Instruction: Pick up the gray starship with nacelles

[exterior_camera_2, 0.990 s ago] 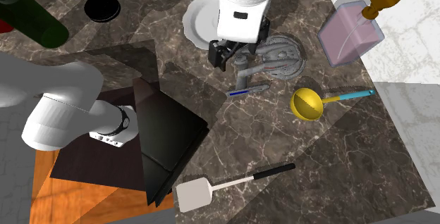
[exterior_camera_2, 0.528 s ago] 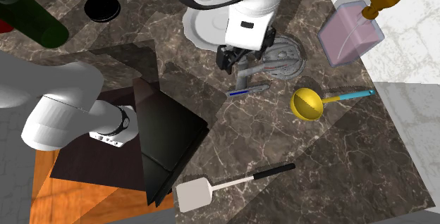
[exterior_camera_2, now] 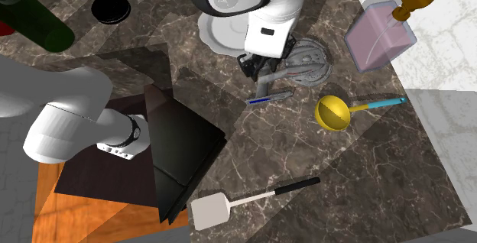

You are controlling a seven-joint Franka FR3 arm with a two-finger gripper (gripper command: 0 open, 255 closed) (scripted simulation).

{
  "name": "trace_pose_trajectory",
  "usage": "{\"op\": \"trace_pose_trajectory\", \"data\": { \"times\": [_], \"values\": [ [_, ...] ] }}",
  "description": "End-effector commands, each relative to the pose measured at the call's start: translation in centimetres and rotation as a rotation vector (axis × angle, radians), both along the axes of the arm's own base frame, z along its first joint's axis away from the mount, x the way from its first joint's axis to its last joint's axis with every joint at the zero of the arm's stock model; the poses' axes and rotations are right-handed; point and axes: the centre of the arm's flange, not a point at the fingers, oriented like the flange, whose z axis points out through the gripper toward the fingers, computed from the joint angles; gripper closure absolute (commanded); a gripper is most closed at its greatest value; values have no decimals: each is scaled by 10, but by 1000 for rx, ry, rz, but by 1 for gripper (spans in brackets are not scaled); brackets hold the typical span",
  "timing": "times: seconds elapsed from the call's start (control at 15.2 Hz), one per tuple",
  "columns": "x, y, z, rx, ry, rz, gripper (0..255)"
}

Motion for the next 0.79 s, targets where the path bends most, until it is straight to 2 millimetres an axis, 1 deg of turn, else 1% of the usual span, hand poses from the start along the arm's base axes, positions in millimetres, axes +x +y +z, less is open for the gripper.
{"op": "trace_pose_trajectory", "data": {
  "times": [0.0,0.26,0.73],
  "values": [
    [0,1,-1,1,1,1,255],
    [-1,-1,0,0,1,1,255],
    [-1,-1,37,0,1,1,255]
  ]
}}
